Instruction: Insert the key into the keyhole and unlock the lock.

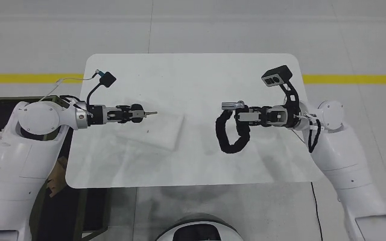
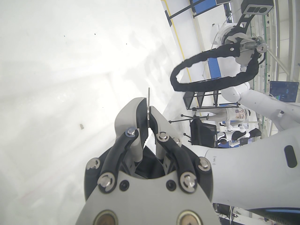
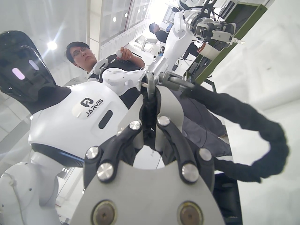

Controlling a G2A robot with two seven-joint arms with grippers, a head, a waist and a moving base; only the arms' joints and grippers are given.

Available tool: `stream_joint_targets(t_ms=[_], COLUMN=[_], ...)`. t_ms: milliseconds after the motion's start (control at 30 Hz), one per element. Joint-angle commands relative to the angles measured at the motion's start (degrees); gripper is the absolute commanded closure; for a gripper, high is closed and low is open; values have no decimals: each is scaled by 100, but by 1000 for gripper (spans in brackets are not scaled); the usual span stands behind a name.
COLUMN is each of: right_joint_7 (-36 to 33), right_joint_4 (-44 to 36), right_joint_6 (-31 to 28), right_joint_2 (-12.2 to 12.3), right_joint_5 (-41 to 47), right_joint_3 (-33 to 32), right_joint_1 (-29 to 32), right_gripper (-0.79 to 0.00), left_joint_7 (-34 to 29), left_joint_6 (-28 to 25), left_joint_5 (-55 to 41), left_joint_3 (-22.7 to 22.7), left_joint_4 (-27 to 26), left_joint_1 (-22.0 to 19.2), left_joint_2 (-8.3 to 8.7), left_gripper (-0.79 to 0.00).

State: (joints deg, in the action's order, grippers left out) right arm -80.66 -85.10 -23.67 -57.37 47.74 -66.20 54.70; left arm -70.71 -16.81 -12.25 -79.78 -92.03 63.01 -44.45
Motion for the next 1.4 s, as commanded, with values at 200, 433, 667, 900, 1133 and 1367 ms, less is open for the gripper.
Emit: stream_joint_targets(t_ms=[200, 433, 667, 900, 1133, 1367], right_joint_7=[397, 87, -160, -131, -170, -631], right_joint_4=[-423, 30, 515, 467, 225, 726], right_joint_6=[208, 260, 166, 170, 553, 637], right_joint_2=[15, -183, -319, -318, -486, -809], right_joint_5=[-368, 174, 437, 474, 1531, 2019], right_joint_3=[-84, 337, 375, 379, 553, 1022], right_joint_1=[489, 308, 185, 281, 767, 510], right_gripper=[0, 0, 0, 0, 0, 0], left_joint_7=[-1004, -1393, -1121, -938, -812, -902], left_joint_6=[-45, -284, -510, -654, -863, -771], left_joint_5=[-2445, -3286, -3219, -3212, -4405, -3990], left_joint_3=[437, 1258, 1754, 1652, 1510, 1560], left_joint_4=[-71, 486, 911, 535, 528, 659], left_joint_1=[165, -737, -1048, -649, -253, -295], left_joint_2=[-168, -505, -760, -753, -933, -1097], left_gripper=[0, 0, 0, 0, 0, 0])
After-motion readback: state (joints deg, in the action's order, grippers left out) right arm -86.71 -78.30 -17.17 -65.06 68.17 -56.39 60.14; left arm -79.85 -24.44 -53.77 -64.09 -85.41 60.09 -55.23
